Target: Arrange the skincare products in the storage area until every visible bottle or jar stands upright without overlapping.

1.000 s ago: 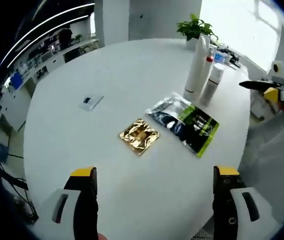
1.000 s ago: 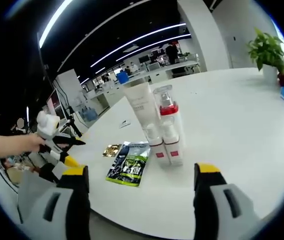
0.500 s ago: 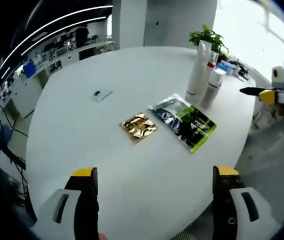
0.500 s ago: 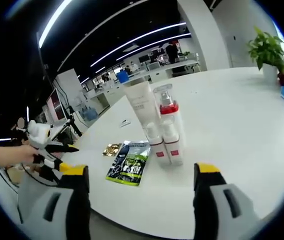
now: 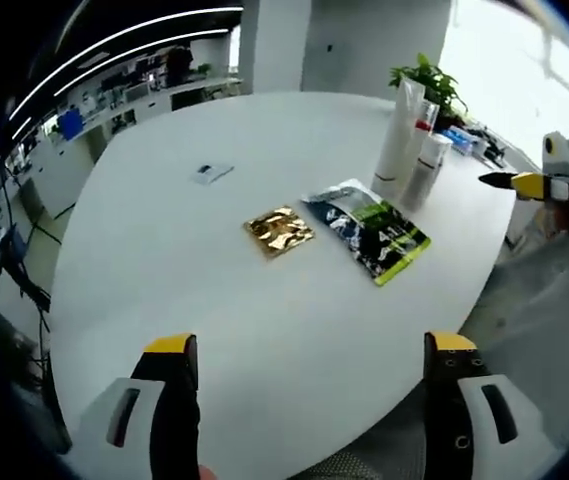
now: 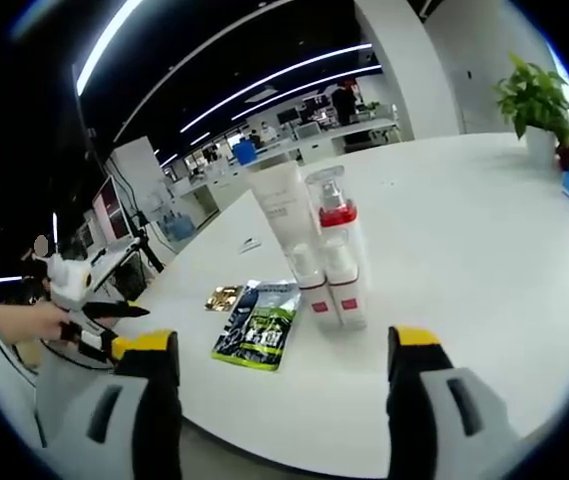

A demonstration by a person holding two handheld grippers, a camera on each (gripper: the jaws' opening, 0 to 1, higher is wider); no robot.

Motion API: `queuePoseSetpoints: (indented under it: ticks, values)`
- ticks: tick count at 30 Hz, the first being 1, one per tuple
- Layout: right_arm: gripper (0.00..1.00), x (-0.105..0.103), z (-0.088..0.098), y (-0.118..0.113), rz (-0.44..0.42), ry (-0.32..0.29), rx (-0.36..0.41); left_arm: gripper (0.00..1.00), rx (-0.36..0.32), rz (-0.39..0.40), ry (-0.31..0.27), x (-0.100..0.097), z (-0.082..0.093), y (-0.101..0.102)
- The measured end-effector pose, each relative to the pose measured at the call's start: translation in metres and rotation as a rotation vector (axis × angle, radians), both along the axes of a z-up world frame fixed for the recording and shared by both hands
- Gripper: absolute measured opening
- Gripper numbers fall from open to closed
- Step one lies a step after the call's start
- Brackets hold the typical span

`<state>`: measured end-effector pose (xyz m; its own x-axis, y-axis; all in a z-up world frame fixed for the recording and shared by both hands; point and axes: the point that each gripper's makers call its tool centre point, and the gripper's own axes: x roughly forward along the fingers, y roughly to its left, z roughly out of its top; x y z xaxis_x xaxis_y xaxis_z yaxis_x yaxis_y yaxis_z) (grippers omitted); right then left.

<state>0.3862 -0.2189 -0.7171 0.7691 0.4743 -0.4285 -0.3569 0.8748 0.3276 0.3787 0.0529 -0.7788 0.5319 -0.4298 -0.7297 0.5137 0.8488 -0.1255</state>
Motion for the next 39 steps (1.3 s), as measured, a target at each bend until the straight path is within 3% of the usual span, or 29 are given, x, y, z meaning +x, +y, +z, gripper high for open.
queuePoseSetpoints:
  ticks: [14, 24, 39]
  values:
    - [0.86, 0.000, -0.002, 0.000, 0.000, 0.008, -0.002, 0.91, 0.005, 0.005, 0.015, -0.002, -0.003, 0.002]
    - [0.85, 0.000, -0.003, -0.002, -0.007, 0.013, -0.005, 0.91, 0.039, -0.020, 0.015, 0.009, -0.003, 0.007]
    - [0.85, 0.001, -0.002, -0.002, -0.013, 0.013, 0.000, 0.93, 0.198, -0.200, -0.014, 0.051, 0.010, 0.022]
